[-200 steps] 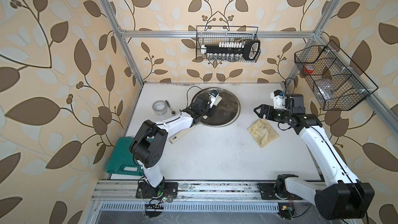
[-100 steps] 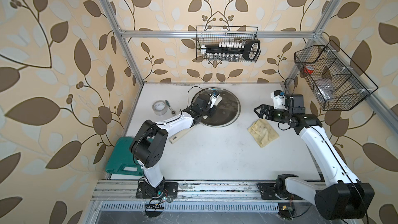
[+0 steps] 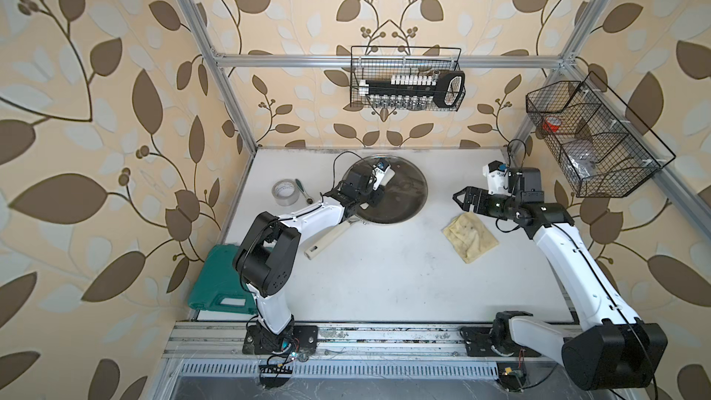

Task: Wipe the pot lid with a cloth
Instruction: Place the pot lid on the cooking pot.

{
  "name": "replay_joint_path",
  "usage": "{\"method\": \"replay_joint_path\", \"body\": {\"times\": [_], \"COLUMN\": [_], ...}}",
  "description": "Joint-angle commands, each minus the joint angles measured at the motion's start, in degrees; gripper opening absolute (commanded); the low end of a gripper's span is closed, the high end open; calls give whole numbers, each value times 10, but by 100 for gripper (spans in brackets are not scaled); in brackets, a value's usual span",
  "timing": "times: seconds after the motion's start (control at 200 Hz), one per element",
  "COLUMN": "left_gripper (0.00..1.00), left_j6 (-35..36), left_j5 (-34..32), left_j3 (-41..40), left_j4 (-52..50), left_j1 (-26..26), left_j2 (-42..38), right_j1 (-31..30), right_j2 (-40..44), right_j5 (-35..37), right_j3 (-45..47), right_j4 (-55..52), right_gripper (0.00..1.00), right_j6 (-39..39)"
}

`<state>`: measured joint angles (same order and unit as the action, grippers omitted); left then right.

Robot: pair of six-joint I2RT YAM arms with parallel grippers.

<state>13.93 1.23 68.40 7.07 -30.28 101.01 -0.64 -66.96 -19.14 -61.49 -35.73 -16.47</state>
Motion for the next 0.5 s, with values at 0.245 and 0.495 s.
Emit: {"method": "replay_joint_path", "body": {"times": [0.245, 0.495], "left_gripper": [0, 0], "left_j6": [4, -16], "left_j5": [-21, 4], "left_j3": [28, 23], "left_j4": [80, 70], "left_j1": [14, 26], "left_j2": [-42, -48], "right_j1": [-6, -7], "right_j2": [-13, -15], "right_j5": [-10, -9], "right_j3": [-5, -3], "right_j4": [9, 10], "right_gripper": [96, 96], "right_j6": [-3, -3]}}
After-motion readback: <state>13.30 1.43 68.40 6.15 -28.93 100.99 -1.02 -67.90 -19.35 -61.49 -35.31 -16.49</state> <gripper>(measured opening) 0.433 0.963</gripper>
